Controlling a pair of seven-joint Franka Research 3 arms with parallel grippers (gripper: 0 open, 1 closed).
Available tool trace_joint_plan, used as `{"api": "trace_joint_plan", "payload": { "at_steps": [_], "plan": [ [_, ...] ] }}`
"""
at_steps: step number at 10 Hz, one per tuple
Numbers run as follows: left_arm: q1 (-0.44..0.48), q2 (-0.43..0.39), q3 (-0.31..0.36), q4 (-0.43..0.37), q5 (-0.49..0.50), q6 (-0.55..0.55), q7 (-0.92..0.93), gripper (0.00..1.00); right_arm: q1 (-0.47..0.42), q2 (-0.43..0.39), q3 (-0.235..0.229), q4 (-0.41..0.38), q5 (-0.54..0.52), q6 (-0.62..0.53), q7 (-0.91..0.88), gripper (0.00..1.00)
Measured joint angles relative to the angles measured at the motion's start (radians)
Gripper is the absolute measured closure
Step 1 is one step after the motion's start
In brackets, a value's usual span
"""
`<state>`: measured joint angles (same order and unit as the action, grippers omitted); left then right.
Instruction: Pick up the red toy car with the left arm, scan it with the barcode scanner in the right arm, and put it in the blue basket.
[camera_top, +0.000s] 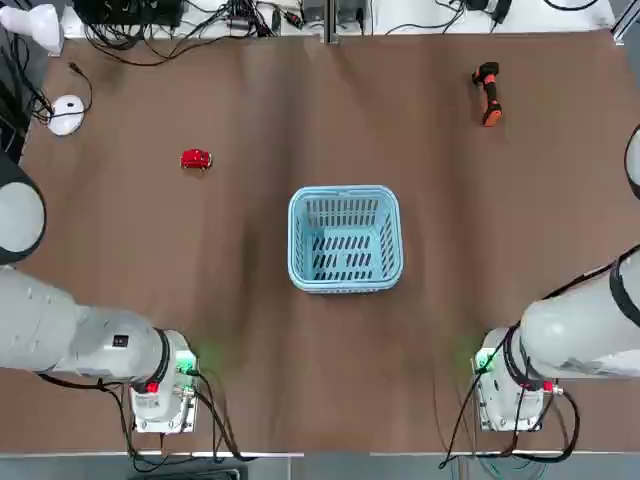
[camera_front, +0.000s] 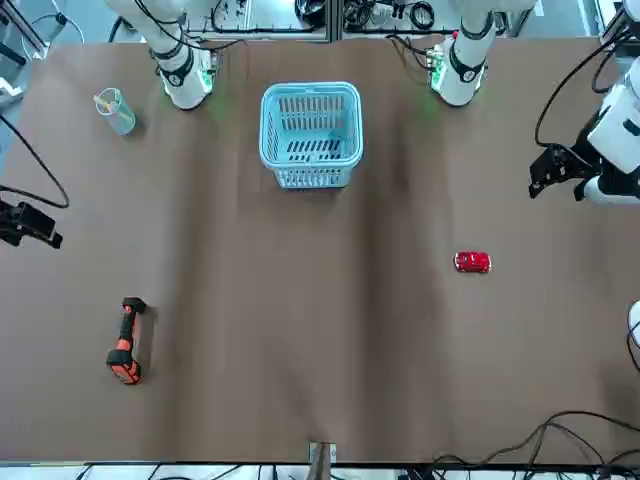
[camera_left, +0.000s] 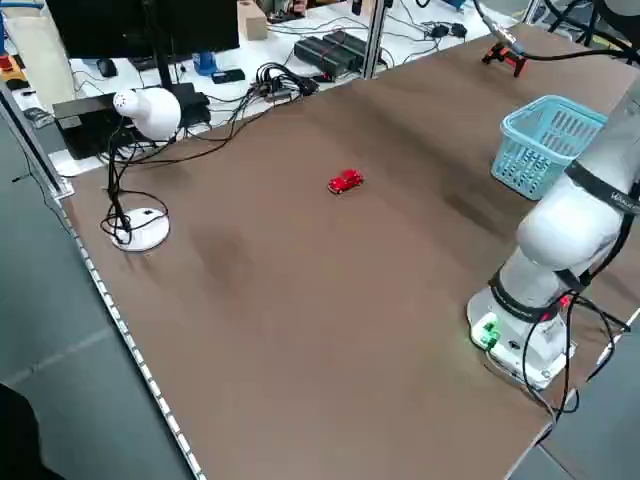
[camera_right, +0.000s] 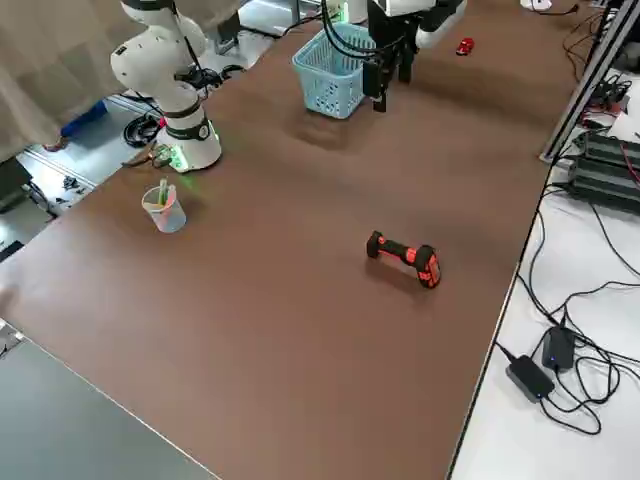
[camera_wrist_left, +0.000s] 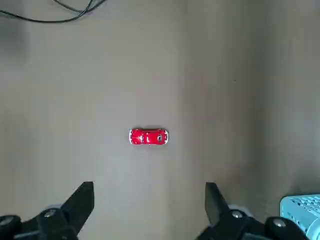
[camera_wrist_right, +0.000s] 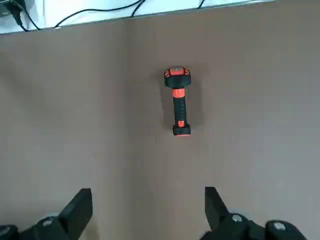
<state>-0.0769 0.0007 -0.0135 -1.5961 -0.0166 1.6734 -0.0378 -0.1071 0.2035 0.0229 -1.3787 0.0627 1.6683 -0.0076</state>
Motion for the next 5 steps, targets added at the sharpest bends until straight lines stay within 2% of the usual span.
{"api": "trace_joint_plan", "payload": {
  "at_steps": [5],
  "plan": [
    [0.000,0.000,0.000,0.000,0.000,0.000,-0.006,0.02,0.023,0.000,0.000,0.000,-0.045,-0.003,-0.003,0.00]
  ]
}}
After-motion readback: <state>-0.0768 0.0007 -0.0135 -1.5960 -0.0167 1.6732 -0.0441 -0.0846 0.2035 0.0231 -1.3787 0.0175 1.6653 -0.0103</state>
